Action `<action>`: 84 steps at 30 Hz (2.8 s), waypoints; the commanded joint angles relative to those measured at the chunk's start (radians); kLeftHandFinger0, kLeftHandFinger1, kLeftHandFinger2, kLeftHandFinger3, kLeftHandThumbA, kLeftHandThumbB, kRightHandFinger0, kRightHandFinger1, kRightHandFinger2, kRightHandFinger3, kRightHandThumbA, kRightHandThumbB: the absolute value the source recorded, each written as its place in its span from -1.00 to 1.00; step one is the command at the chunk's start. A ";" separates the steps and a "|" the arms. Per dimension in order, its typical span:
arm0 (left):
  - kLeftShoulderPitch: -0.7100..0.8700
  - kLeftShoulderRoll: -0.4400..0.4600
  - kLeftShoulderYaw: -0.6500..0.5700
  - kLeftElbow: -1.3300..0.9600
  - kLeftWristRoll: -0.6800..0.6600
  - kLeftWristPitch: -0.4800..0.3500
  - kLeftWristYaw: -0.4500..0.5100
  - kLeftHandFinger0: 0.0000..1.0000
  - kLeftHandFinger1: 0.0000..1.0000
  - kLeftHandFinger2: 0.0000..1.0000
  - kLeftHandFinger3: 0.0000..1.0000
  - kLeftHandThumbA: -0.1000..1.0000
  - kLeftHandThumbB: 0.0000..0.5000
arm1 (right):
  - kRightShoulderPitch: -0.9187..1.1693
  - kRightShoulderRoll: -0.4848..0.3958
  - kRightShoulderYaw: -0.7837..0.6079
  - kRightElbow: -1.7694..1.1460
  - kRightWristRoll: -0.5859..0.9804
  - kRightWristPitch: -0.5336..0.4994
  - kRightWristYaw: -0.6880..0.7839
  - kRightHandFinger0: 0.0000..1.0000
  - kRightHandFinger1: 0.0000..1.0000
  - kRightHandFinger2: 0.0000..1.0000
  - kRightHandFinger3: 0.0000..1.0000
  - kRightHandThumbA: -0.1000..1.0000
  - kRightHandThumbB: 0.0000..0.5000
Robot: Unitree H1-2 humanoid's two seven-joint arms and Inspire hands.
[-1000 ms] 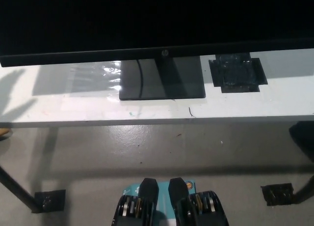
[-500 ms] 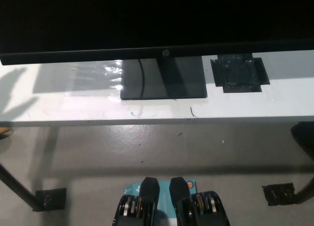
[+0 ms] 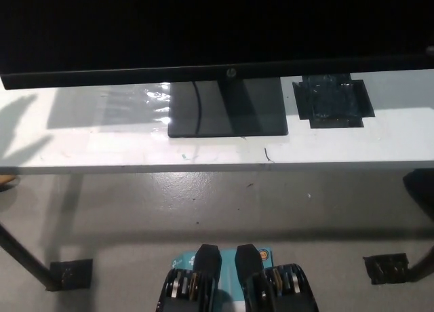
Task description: The monitor is placed at the center of the table and the robot uses both its hand to grab the left and right sides of the monitor to tilt the angle of the monitor downwards
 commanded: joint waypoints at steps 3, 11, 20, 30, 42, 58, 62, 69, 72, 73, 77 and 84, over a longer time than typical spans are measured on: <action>-0.046 0.033 0.000 -0.017 -0.008 -0.005 -0.020 1.00 1.00 1.00 1.00 1.00 0.73 | -0.071 -0.001 0.014 0.001 -0.048 -0.064 -0.007 1.00 1.00 1.00 1.00 1.00 0.80; -0.107 0.020 -0.057 0.013 0.045 -0.003 -0.022 1.00 1.00 1.00 1.00 1.00 0.99 | -0.079 -0.016 0.027 -0.022 -0.078 -0.088 -0.004 1.00 1.00 1.00 1.00 1.00 0.77; -0.189 -0.012 -0.125 0.078 0.049 0.003 -0.048 1.00 1.00 1.00 1.00 1.00 0.84 | -0.071 -0.063 0.031 -0.054 -0.102 -0.071 0.007 1.00 1.00 1.00 1.00 0.86 0.64; -0.226 -0.019 -0.146 0.142 0.053 -0.006 -0.060 1.00 1.00 1.00 1.00 1.00 0.83 | -0.084 -0.067 0.057 -0.044 -0.151 -0.112 0.004 1.00 1.00 1.00 1.00 0.68 0.98; -0.337 -0.052 -0.211 0.276 0.113 -0.013 -0.059 1.00 1.00 1.00 1.00 1.00 0.99 | -0.090 -0.029 0.271 -0.059 -0.403 -0.212 -0.284 1.00 1.00 1.00 1.00 0.60 1.00; -0.612 -0.088 -0.511 0.707 0.409 -0.169 0.090 1.00 1.00 1.00 1.00 0.54 1.00 | -0.152 0.040 0.536 0.000 -0.661 -0.239 -0.650 1.00 1.00 1.00 1.00 0.27 1.00; -0.634 -0.078 -0.599 0.741 0.492 -0.197 0.167 1.00 1.00 1.00 1.00 0.56 1.00 | -0.158 0.045 0.574 0.011 -0.693 -0.246 -0.715 1.00 1.00 1.00 1.00 0.18 1.00; -0.666 -0.045 -0.774 0.813 0.637 -0.204 0.321 1.00 1.00 1.00 1.00 0.69 1.00 | -0.171 0.061 0.648 0.029 -0.754 -0.229 -0.831 1.00 1.00 1.00 1.00 0.19 1.00; -0.673 -0.046 -0.803 0.829 0.631 -0.209 0.341 1.00 1.00 1.00 1.00 0.70 1.00 | -0.173 0.061 0.657 0.035 -0.753 -0.231 -0.841 1.00 1.00 1.00 1.00 0.20 1.00; -0.676 -0.046 -0.811 0.834 0.629 -0.211 0.346 1.00 1.00 1.00 1.00 0.70 1.00 | -0.173 0.062 0.659 0.037 -0.753 -0.232 -0.844 1.00 1.00 1.00 1.00 0.20 1.00; -0.688 -0.020 -0.895 0.883 0.698 -0.226 0.456 1.00 1.00 1.00 1.00 0.65 0.91 | -0.176 0.065 0.670 0.043 -0.763 -0.231 -0.874 1.00 1.00 1.00 1.00 0.28 1.00; -0.698 -0.020 -0.892 0.928 0.663 -0.241 0.463 1.00 1.00 1.00 1.00 0.66 0.93 | -0.162 0.062 0.660 0.053 -0.755 -0.251 -0.897 1.00 1.00 1.00 1.00 0.31 1.00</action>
